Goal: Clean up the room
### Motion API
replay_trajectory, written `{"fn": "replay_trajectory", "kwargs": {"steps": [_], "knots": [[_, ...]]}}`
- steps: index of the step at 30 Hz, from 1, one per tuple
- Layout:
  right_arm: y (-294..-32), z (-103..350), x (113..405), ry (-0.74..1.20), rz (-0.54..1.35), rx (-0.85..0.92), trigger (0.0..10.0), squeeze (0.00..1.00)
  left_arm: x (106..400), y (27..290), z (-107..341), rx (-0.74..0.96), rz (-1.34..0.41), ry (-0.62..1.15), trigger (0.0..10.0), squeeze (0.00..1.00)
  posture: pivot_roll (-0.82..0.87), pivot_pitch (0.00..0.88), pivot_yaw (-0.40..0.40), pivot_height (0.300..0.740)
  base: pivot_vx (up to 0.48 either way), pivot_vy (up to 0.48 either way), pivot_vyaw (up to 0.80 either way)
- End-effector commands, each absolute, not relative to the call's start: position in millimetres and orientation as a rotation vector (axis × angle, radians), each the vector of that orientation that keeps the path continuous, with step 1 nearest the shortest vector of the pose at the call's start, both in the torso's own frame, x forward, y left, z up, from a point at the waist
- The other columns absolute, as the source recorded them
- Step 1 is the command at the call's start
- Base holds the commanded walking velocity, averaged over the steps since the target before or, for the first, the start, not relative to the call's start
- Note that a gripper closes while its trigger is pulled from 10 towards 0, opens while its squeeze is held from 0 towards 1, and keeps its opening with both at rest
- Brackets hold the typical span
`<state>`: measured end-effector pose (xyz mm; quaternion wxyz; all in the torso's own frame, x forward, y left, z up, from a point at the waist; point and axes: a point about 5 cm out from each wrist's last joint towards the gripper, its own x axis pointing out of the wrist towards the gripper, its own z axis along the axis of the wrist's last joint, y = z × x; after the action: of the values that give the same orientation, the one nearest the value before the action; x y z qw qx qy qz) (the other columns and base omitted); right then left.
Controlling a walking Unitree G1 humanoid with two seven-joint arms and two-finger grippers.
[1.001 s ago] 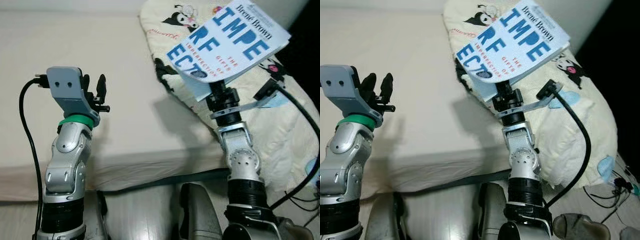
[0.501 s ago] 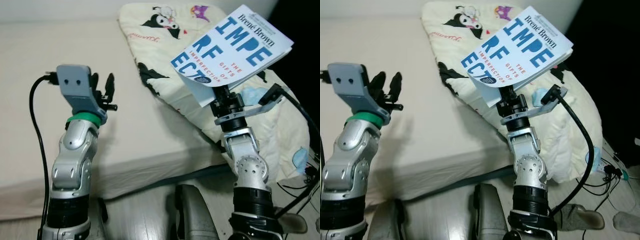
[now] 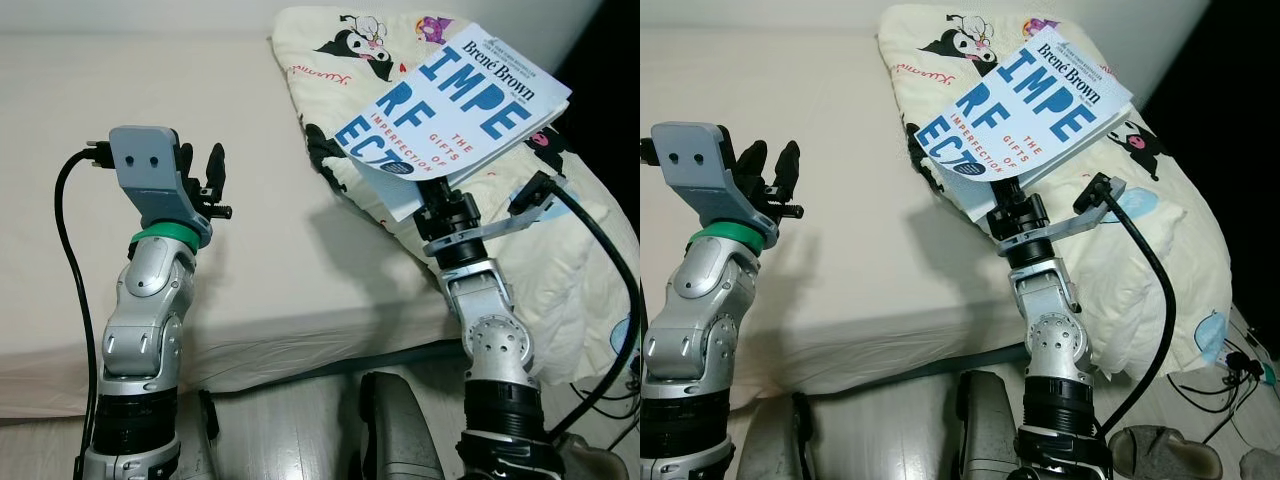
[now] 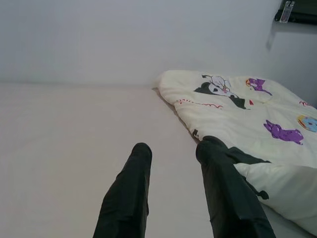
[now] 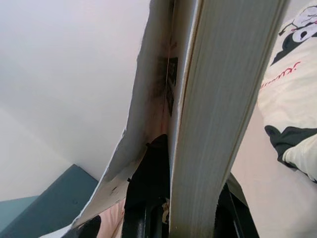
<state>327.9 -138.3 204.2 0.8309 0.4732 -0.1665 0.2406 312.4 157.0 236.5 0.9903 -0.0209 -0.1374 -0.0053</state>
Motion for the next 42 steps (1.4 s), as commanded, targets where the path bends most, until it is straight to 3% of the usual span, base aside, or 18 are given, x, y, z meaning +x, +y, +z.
{"fn": "replay_trajectory", "kwargs": {"steps": [1, 27, 42], "knots": [[-142.7, 210.0, 324.6, -0.385, 0.517, 0.991, 10.0, 0.0, 312.4, 152.5, 236.4, -0.043, -0.023, -0.282, 10.0, 0.0, 0.04, 0.0, -0.028, 0.565, 0.0, 0.0, 0.0], [-138.1, 208.1, 324.9, -0.354, 0.532, 0.997, 10.0, 0.0, 313.3, 145.1, 239.7, -0.043, -0.04, -0.295, 10.0, 0.0, 0.04, 0.0, -0.034, 0.64, 0.0, 0.0, 0.0], [-137.0, 204.9, 324.3, -0.343, 0.526, 0.992, 10.0, 0.0, 311.2, 130.6, 236.0, -0.018, -0.148, -0.269, 10.0, 0.0, 0.04, 0.0, -0.03, 0.705, 0.0, 0.0, 0.0]]}}
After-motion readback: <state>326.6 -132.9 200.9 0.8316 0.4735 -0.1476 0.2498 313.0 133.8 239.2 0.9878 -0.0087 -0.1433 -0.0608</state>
